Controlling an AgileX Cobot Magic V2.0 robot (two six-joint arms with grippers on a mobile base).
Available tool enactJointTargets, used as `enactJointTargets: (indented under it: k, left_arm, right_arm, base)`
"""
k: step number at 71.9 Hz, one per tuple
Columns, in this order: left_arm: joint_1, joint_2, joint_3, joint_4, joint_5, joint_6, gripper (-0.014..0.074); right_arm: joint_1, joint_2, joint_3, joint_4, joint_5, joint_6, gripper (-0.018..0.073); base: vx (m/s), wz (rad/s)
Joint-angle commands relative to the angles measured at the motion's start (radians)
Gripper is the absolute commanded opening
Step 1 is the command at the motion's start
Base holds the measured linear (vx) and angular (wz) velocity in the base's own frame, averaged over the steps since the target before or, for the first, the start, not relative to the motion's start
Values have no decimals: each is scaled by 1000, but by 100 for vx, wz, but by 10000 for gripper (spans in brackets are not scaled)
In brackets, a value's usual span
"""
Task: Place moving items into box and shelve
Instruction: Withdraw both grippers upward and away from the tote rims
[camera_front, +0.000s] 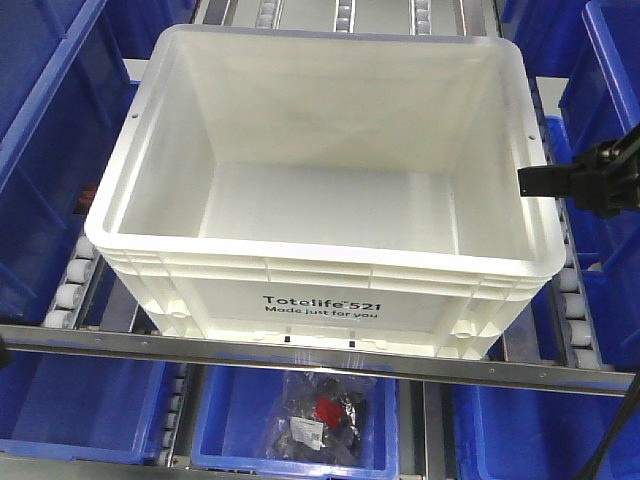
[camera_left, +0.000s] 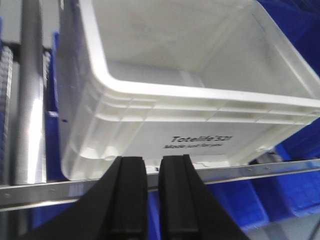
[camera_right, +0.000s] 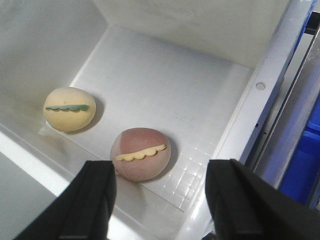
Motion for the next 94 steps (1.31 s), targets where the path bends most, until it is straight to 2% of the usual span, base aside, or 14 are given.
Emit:
enactJointTargets:
  k: [1, 6, 11, 19, 27, 36, 42, 49, 55, 94]
  left_arm:
    - [-4, -72, 38, 36, -98, -10, 236]
    - [-4, -135, 116, 70, -141, -37, 231]
    - [-4, -175, 194, 102, -249, -64, 196]
    - [-4, -200, 319, 215, -433, -63, 98]
    - [-4, -200, 396, 303, -561, -63, -3]
    - [-4, -200, 501, 385, -725, -63, -8]
    - [2, -200, 496, 422, -657, -61, -8]
    - [58, -200, 497, 428, -601, -61, -8]
    - [96, -200, 497, 426, -608, -62, -7]
    - [100, -199, 495, 426, -630, -62, -6]
  right_arm:
    - [-2, -18, -38, 32, -44, -2, 448]
    - [-2, -18, -38, 32, -44, -2, 448]
    - [-2, -18, -38, 32, -44, -2, 448]
    - [-2, -18, -38, 32, -44, -2, 448]
    - [-2, -18, -38, 32, -44, -2, 448]
    - [-2, -18, -38, 32, -47, -2, 448]
    - [-2, -18, -38, 32, -48, -2, 448]
    - [-2, -18, -38, 32, -48, -2, 448]
    - [-2, -18, -38, 32, -48, -2, 448]
    - [-2, -18, -38, 32, -48, -2, 448]
  base:
    - [0, 0]
    - [0, 0]
    - [0, 0]
    - [0, 0]
    - [0, 0]
    - [0, 0]
    - [0, 0]
    - [0, 0]
    - [0, 0]
    - [0, 0]
